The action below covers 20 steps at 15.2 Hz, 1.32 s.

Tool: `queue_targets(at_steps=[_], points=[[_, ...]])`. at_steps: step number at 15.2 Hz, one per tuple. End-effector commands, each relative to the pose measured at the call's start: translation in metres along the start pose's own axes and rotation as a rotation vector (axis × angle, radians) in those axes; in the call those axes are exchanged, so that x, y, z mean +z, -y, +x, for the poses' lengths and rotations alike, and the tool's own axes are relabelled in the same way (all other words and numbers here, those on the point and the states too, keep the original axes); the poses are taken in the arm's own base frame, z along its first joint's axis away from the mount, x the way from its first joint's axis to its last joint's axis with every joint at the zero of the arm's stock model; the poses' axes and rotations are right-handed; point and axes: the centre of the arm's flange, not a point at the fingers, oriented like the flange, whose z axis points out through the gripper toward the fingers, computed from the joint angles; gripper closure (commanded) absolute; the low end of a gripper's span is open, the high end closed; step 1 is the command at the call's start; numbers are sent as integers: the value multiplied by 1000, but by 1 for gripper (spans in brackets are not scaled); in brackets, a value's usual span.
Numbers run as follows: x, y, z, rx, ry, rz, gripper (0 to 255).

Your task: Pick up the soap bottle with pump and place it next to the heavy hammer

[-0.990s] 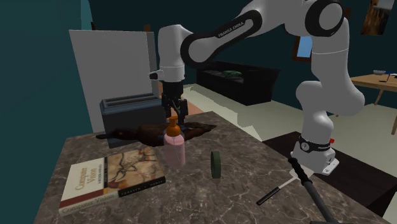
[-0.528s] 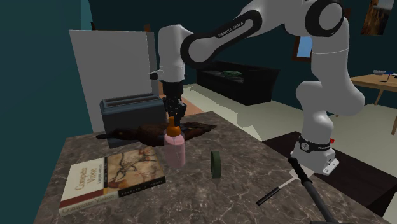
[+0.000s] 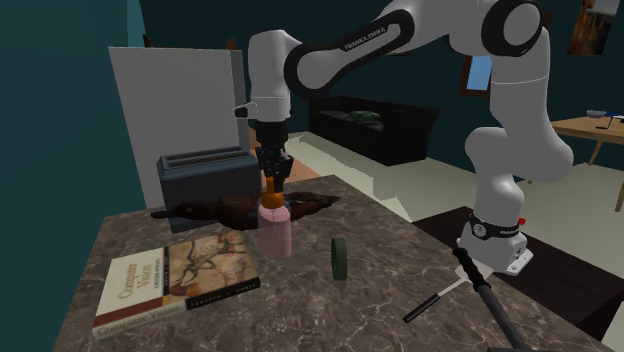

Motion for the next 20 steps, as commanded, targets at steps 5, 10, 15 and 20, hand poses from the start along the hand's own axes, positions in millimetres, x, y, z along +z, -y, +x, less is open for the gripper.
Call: queue_targets(at_steps=[5, 10, 15, 20], points=[[-31, 0, 1, 0, 0, 0, 255], [-58, 0, 2, 0, 0, 0, 255], [-84, 0, 2, 0, 0, 0, 255], [-111, 1, 2, 0, 0, 0, 255]])
